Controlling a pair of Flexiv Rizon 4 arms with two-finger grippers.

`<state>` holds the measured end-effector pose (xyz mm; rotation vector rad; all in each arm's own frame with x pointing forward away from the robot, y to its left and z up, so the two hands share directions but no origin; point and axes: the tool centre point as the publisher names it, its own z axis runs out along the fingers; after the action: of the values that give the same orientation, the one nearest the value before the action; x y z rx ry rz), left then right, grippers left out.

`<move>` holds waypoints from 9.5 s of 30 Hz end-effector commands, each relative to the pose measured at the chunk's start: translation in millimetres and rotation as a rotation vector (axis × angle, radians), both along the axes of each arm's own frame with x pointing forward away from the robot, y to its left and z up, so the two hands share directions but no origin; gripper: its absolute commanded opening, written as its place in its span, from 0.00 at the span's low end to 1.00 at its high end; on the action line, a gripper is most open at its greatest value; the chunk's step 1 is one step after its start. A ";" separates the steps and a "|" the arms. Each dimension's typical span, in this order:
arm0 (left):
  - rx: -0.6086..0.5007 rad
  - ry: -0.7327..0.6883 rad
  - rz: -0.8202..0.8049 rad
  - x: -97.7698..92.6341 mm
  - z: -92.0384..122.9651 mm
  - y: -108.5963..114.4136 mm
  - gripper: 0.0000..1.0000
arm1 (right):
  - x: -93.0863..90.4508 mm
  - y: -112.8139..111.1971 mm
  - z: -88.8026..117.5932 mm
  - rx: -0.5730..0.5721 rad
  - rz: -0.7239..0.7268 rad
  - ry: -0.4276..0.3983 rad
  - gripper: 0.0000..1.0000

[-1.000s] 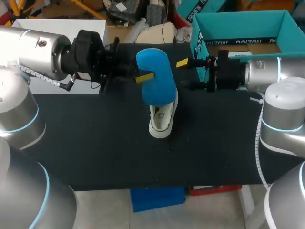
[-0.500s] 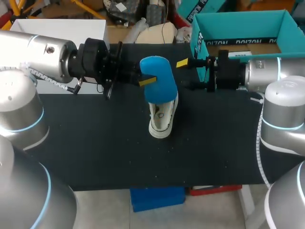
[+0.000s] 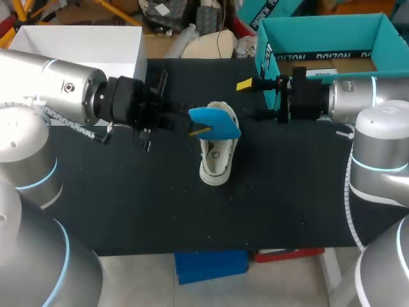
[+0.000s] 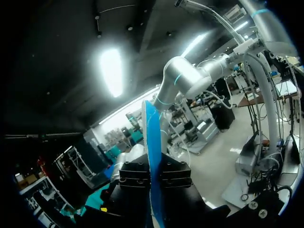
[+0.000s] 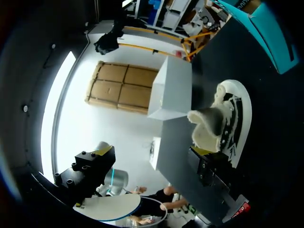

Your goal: Take the shoe out of the shoebox, open the shoe tongue, remove and reinsert the insole, then place the shoe into the shoebox

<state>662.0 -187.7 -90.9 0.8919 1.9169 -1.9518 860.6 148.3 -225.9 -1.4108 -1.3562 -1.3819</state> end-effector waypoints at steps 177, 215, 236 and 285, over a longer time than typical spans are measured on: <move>0.036 -1.227 0.033 116.0 -162.7 39.0 1.00 | -6.2 59.0 -34.1 -0.022 0.189 -0.003 0.00; 1.095 -1.490 -0.238 96.4 -85.1 49.9 1.00 | -6.2 59.0 -34.1 -0.022 0.189 -0.003 0.00; 1.238 -1.219 -0.437 98.3 -106.4 25.2 1.00 | -6.2 59.0 -34.1 -0.022 0.189 -0.003 0.00; 1.253 -1.173 -0.391 270.9 -89.7 -5.1 1.00 | -6.2 59.0 -34.1 -0.022 0.189 -0.003 0.00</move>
<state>931.4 -189.6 -179.2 2.0950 1.9343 0.1990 854.6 206.5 -260.0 -1.2567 -1.4705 -1.2498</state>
